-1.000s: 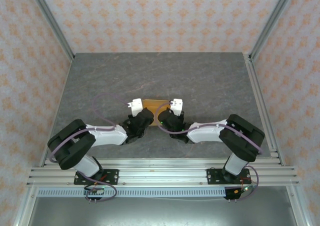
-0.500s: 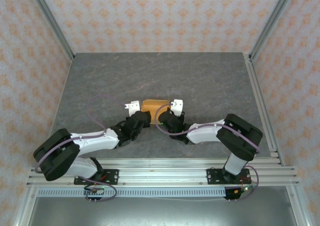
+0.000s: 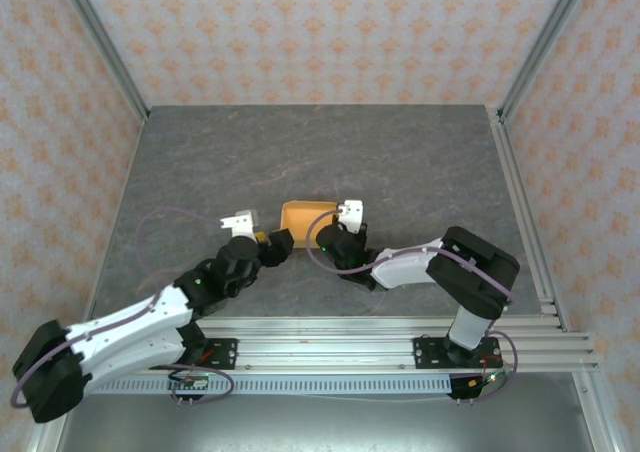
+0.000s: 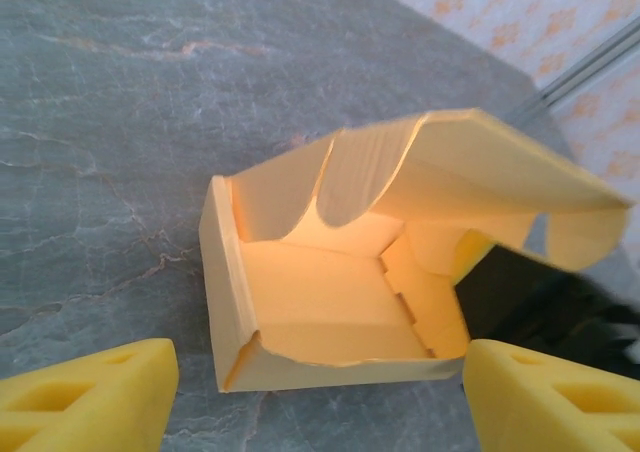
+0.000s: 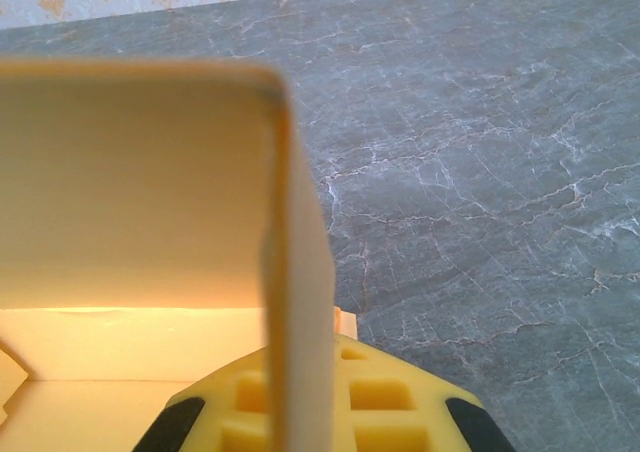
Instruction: Fold the paper box
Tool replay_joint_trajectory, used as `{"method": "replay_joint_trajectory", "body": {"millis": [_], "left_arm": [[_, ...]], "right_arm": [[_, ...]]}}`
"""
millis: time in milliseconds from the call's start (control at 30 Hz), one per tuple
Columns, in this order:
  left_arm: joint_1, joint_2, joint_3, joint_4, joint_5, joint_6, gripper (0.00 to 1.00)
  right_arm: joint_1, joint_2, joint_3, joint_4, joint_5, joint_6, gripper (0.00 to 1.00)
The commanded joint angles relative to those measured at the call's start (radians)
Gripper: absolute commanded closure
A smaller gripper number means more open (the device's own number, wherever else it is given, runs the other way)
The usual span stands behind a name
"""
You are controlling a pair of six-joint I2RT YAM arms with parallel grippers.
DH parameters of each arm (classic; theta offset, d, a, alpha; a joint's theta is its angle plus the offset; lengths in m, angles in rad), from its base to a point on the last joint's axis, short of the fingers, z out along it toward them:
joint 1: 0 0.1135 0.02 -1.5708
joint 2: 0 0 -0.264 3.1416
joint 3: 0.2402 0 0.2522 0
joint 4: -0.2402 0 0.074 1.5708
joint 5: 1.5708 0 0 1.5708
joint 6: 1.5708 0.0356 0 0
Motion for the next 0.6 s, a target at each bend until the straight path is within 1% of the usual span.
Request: {"method": "replay_joint_trajectory", "body": {"millis": [0,100,167,200,300,333,467,533,567], "left_arm": [[0.000,-0.122,0.034,-0.224,-0.068,-0.033,0.24],[0.005,-0.160,0.150,-0.388,-0.160,0.012,0.24],[0.032,-0.123,0.245,-0.451,-0.164,0.068,0.24],[0.060,-0.087,0.298,-0.467,-0.133,0.105,0.24],[0.154,0.062,0.456,-0.511,0.009,0.187,0.24],[0.172,0.112,0.503,-0.526,0.033,0.219,0.25],[0.196,0.348,0.717,-0.608,0.054,0.349,0.29],[0.197,0.448,0.799,-0.640,0.080,0.381,0.31],[0.197,0.493,0.828,-0.642,0.089,0.389,0.34]], "right_arm": [[0.017,0.055,-0.019,-0.108,-0.035,-0.032,1.00],[0.026,0.061,-0.021,-0.101,-0.030,-0.047,1.00],[0.031,0.066,-0.021,-0.095,-0.030,-0.057,1.00],[0.033,0.068,-0.021,-0.092,-0.030,-0.062,1.00],[0.041,0.073,-0.022,-0.081,-0.026,-0.080,1.00],[0.044,0.073,-0.022,-0.079,-0.024,-0.084,1.00],[0.057,0.077,-0.027,-0.063,-0.024,-0.104,1.00],[0.066,0.081,-0.030,-0.057,-0.019,-0.112,1.00],[0.072,0.083,-0.031,-0.052,-0.018,-0.114,1.00]]}}
